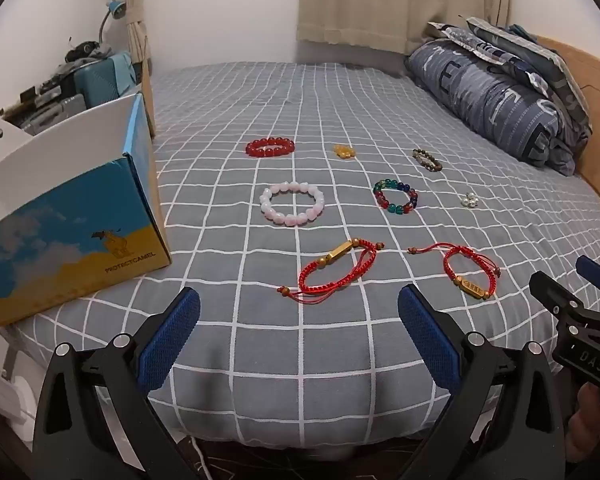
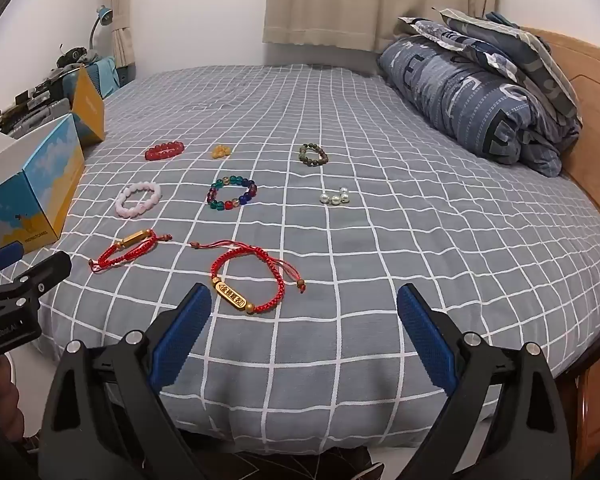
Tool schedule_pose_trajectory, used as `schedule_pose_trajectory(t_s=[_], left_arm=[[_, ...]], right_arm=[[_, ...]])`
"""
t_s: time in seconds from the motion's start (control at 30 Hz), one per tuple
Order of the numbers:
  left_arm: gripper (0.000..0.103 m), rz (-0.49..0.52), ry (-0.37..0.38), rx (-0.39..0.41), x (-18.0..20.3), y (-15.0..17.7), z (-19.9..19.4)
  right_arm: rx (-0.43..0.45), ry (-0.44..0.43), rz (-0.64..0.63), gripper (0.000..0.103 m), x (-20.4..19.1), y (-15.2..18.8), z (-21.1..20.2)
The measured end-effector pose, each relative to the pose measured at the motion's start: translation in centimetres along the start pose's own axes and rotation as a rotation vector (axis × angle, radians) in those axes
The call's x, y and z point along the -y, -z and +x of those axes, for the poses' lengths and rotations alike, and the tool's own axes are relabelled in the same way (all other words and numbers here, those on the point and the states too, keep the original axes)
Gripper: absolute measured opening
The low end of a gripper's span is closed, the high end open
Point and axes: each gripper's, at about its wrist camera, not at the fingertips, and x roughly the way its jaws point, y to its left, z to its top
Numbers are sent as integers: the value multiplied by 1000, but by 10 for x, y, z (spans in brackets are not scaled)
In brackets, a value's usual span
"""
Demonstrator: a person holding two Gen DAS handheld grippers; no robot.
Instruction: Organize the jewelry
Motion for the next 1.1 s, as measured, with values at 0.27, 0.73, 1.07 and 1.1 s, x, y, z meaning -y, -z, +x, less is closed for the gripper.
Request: schedule_pose_trajectory(t_s=[0.27, 0.73, 1.07, 1.1], left_arm=[[97, 12, -22, -3, 2, -1, -1], [97, 25, -21, -22, 2, -6, 3], [97, 37, -15, -33, 5, -7, 3], [97, 37, -16, -34, 5, -7, 3]], right_arm=[[-4, 6, -19, 90, -5, -1, -6], [-13, 19, -10, 90, -7, 0, 0], [-20, 19, -7, 90, -4, -1, 2], [-21, 18, -6, 90, -4, -1, 2]])
